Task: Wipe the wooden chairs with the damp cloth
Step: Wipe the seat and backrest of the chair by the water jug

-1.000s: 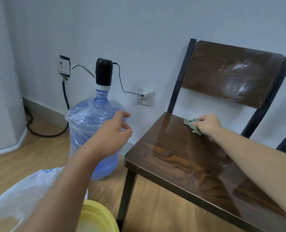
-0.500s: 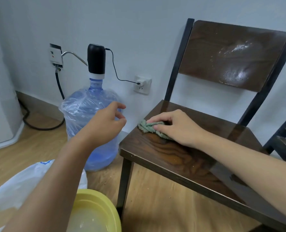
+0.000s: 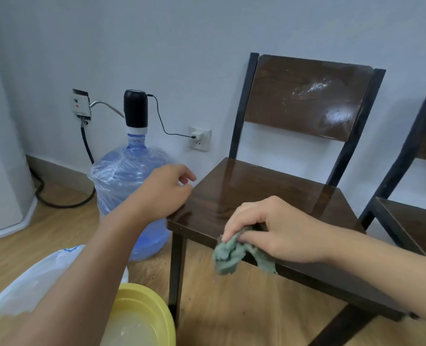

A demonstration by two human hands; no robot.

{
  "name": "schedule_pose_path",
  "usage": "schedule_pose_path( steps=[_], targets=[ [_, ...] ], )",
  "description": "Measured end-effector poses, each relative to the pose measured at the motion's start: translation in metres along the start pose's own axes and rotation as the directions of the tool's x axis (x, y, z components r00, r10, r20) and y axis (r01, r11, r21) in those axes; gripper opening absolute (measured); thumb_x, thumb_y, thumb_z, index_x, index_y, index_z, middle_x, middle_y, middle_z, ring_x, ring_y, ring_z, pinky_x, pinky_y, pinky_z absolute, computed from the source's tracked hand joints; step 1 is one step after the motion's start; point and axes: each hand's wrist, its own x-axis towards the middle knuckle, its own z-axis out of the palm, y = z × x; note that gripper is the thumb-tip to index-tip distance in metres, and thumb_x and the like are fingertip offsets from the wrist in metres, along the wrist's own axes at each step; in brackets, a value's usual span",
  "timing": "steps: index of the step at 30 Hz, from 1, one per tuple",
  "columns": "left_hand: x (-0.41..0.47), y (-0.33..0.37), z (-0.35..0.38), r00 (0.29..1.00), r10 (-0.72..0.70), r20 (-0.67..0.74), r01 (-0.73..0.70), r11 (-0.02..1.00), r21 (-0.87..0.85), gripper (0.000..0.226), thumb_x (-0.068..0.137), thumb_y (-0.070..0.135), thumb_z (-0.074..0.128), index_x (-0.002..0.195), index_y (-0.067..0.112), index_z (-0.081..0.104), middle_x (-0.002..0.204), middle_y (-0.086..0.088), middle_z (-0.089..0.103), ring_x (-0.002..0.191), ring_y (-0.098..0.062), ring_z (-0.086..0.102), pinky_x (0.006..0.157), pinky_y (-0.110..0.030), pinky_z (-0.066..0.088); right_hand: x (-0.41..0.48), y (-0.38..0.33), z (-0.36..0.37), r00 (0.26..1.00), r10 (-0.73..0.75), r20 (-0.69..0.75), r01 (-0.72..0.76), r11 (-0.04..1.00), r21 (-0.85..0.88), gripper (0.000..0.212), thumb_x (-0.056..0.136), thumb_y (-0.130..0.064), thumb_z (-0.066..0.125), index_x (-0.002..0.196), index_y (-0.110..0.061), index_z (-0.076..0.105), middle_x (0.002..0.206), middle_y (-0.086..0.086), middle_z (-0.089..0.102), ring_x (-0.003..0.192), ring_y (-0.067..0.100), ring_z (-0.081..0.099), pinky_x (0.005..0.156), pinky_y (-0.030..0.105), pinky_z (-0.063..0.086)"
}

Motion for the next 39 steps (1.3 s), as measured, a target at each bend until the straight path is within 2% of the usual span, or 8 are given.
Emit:
schedule_pose_path(
  steps=[5, 9, 12, 18, 26, 32, 36, 39],
  targets=[
    [-0.003, 0.01, 0.011, 0.998, 0.054, 0.027, -0.055, 0.997, 0.061, 0.023, 0.095, 0.025, 0.054, 0.113, 0.028, 0.068, 0.111, 0.005, 0.058, 0.102, -0.012, 0.059, 0.084, -0.026, 0.043, -0.014, 0.094, -0.068, 0.75, 0.488, -0.447, -0.405, 0.873, 0.273, 0.025, 0.091, -0.007, 0.07, 0.091, -0.029, 0.083, 0.091, -0.012, 0.079, 0.098, 0.011, 0.07, 0.084, 0.023, 0.049],
    [-0.004, 0.018, 0.018, 0.996, 0.082, 0.044, -0.085, 0.995, 0.058, 0.023, 0.096, 0.024, 0.054, 0.113, 0.032, 0.066, 0.112, 0.007, 0.056, 0.103, -0.009, 0.057, 0.08, -0.02, 0.039, -0.008, 0.165, -0.073, 0.542, 0.666, -0.512, -0.655, 0.717, 0.239, 0.019, 0.094, -0.007, 0.065, 0.099, -0.016, 0.081, 0.109, 0.007, 0.076, 0.096, 0.02, 0.064, 0.081, 0.026, 0.047],
    [-0.004, 0.021, 0.023, 0.993, 0.103, 0.054, -0.106, 0.993, 0.061, 0.023, 0.096, 0.025, 0.054, 0.114, 0.033, 0.066, 0.113, 0.007, 0.056, 0.104, -0.009, 0.056, 0.081, -0.019, 0.038, -0.006, 0.153, -0.045, 0.588, 0.602, -0.54, -0.611, 0.768, 0.191, 0.023, 0.095, -0.012, 0.063, 0.099, -0.026, 0.081, 0.11, -0.004, 0.074, 0.099, 0.014, 0.061, 0.086, 0.023, 0.046],
    [-0.004, 0.018, 0.025, 0.994, 0.109, 0.025, -0.111, 0.99, 0.085, 0.022, 0.096, 0.023, 0.055, 0.111, 0.032, 0.068, 0.113, 0.005, 0.057, 0.108, -0.013, 0.055, 0.086, -0.024, 0.036, -0.036, 0.06, -0.002, 0.882, 0.366, -0.296, -0.342, 0.931, 0.132, 0.027, 0.096, -0.016, 0.065, 0.106, -0.037, 0.079, 0.117, -0.024, 0.071, 0.111, -0.005, 0.061, 0.097, 0.014, 0.043],
    [-0.005, 0.024, 0.025, 0.988, 0.157, 0.015, -0.157, 0.983, 0.094, 0.023, 0.096, 0.022, 0.054, 0.111, 0.034, 0.068, 0.117, 0.004, 0.057, 0.11, -0.014, 0.053, 0.088, -0.027, 0.036, -0.13, 0.03, -0.028, 0.9, 0.422, -0.106, -0.367, 0.867, 0.336, 0.031, 0.092, -0.002, 0.066, 0.096, -0.028, 0.083, 0.105, -0.011, 0.078, 0.103, 0.006, 0.072, 0.089, 0.022, 0.057],
    [-0.005, 0.037, 0.03, 0.976, 0.217, 0.025, -0.218, 0.971, 0.098, 0.023, 0.096, 0.021, 0.055, 0.111, 0.034, 0.066, 0.113, 0.007, 0.055, 0.108, -0.009, 0.05, 0.09, -0.027, 0.035, -0.148, 0.12, -0.094, 0.567, 0.745, -0.352, -0.382, 0.616, 0.689, 0.024, 0.094, 0.005, 0.06, 0.101, -0.007, 0.08, 0.111, 0.014, 0.077, 0.107, 0.026, 0.071, 0.093, 0.035, 0.054],
    [-0.004, 0.04, 0.037, 0.976, 0.207, 0.063, -0.212, 0.972, 0.101, 0.023, 0.096, 0.021, 0.056, 0.111, 0.034, 0.067, 0.115, 0.005, 0.057, 0.108, -0.011, 0.051, 0.089, -0.028, 0.037, -0.113, 0.186, -0.107, 0.274, 0.763, -0.586, -0.369, 0.646, 0.668, 0.027, 0.093, 0.001, 0.065, 0.114, -0.01, 0.075, 0.12, 0.013, 0.07, 0.109, 0.026, 0.066, 0.097, 0.04, 0.056],
    [-0.005, 0.039, 0.042, 0.971, 0.226, 0.08, -0.233, 0.967, 0.099, 0.024, 0.094, 0.02, 0.057, 0.105, 0.04, 0.065, 0.111, 0.008, 0.056, 0.109, -0.012, 0.054, 0.089, -0.028, 0.038, -0.075, 0.21, -0.096, 0.311, 0.725, -0.615, -0.455, 0.681, 0.573, 0.035, 0.093, -0.01, 0.069, 0.128, -0.01, 0.068, 0.13, 0.009, 0.066, 0.117, 0.024, 0.062, 0.102, 0.039, 0.053]
  ],
)
